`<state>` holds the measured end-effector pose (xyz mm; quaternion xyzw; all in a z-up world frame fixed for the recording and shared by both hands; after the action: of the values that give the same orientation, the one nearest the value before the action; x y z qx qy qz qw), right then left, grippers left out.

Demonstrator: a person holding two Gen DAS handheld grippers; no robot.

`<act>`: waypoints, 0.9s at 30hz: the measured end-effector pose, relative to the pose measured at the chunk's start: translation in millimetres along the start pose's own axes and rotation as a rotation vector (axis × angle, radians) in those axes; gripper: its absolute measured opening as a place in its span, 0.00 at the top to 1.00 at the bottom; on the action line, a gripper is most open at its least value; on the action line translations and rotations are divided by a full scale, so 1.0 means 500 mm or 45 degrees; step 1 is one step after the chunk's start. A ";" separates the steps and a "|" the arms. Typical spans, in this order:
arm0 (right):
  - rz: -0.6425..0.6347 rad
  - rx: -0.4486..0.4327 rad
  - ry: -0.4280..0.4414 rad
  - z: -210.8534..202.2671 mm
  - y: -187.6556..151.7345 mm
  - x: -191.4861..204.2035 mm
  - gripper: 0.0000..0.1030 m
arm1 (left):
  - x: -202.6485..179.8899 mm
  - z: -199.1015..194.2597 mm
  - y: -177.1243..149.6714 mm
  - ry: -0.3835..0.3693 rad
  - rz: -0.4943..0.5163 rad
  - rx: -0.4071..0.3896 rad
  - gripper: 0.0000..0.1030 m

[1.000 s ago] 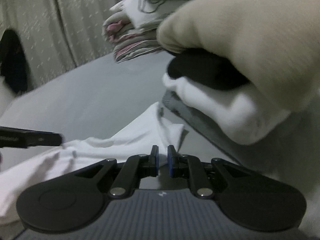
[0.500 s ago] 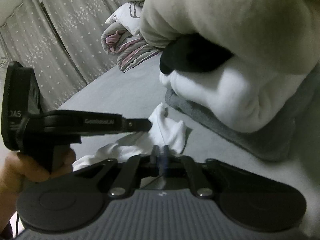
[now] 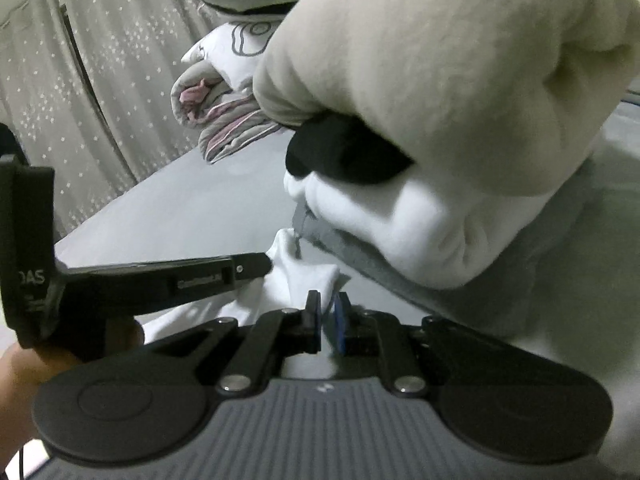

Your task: Fold clothes

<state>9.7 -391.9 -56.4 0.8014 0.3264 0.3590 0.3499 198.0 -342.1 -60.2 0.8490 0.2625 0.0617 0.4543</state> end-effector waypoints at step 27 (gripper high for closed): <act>-0.084 0.073 0.045 -0.025 0.023 0.079 0.59 | 0.071 -0.477 -0.166 0.442 -0.392 -0.117 0.54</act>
<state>23.7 -363.6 -27.2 0.7933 0.3689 0.3519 0.3328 114.3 -110.8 6.7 0.7541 0.4600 0.1487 0.4445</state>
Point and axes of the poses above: each gripper's, at about its wrist camera, not at the fingertips, and z roughly the way its jaws point, x to its left, y to its top, the point moved 3 cm from there along z, roughly the way its jaws point, and after that the axes turned 3 degrees about -y, right-handed, at the moved point
